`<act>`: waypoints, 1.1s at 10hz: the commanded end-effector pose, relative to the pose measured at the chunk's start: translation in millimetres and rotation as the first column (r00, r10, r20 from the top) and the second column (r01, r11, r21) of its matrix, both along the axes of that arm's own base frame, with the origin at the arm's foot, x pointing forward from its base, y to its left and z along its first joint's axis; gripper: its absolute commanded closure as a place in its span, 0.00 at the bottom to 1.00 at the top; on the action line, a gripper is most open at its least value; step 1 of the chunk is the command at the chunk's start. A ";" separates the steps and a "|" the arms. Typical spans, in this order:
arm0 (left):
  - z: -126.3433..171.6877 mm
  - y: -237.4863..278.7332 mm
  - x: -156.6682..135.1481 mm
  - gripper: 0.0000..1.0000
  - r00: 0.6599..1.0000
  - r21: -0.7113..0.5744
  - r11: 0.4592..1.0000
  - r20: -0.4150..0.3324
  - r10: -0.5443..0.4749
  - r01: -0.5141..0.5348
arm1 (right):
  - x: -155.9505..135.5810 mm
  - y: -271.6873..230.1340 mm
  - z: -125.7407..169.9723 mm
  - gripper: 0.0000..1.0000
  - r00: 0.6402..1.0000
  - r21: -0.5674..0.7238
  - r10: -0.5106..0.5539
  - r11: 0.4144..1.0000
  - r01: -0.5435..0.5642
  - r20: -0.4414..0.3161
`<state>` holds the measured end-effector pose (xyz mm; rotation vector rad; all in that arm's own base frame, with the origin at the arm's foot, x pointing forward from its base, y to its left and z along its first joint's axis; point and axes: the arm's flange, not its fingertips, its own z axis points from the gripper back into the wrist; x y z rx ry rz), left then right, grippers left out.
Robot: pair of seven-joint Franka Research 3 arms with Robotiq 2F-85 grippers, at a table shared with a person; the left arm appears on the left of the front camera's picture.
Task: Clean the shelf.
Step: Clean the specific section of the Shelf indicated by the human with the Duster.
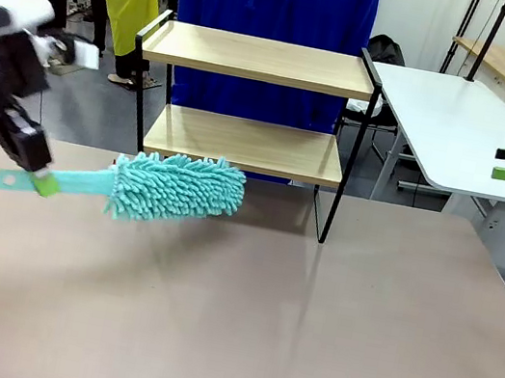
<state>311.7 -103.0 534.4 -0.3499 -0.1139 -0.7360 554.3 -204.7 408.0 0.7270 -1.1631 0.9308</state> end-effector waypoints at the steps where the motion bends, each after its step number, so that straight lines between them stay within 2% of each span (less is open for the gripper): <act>1: 32.6 18.1 -17.5 0.87 0.984 -0.006 0.984 0.036 -0.176 0.176 | -0.4 3.2 5.2 0.00 1.000 -0.022 -0.016 1.000 0.015 -0.020; 2: 50.2 20.4 -32.3 0.87 0.972 -0.024 0.972 0.036 -0.231 0.232 | -0.4 3.2 5.2 0.00 1.000 -0.022 -0.016 1.000 0.015 -0.020; 3: 70.2 13.8 -42.1 0.87 0.959 0.038 0.959 0.020 -0.282 0.281 | -0.4 3.2 5.2 0.00 1.000 -0.022 -0.016 1.000 0.015 -0.020; 4: 81.0 12.2 -49.2 0.87 0.954 0.067 0.952 -0.021 -0.298 0.299 | -0.4 3.2 5.2 0.00 1.000 -0.022 -0.016 1.000 0.015 -0.020; 6: 100.0 -15.0 -61.5 0.87 0.943 0.110 0.937 -0.007 -0.334 0.333 | -0.4 3.2 5.2 0.00 1.000 -0.022 -0.016 1.000 0.015 -0.020; 7: 92.4 -36.5 -63.4 0.87 0.965 0.149 0.954 -0.001 -0.264 0.261 | -0.4 3.2 5.2 0.00 1.000 -0.022 -0.016 1.000 0.015 -0.020; 8: 92.7 -5.8 -66.3 0.87 0.948 0.074 0.945 -0.016 -0.318 0.319 | -0.4 3.2 5.2 0.00 1.000 -0.022 -0.016 1.000 0.015 -0.020; 11: 92.7 -5.8 -66.3 0.87 0.948 0.074 0.945 -0.016 -0.318 0.319 | -0.4 3.2 5.2 0.00 1.000 -0.022 -0.016 1.000 0.015 -0.020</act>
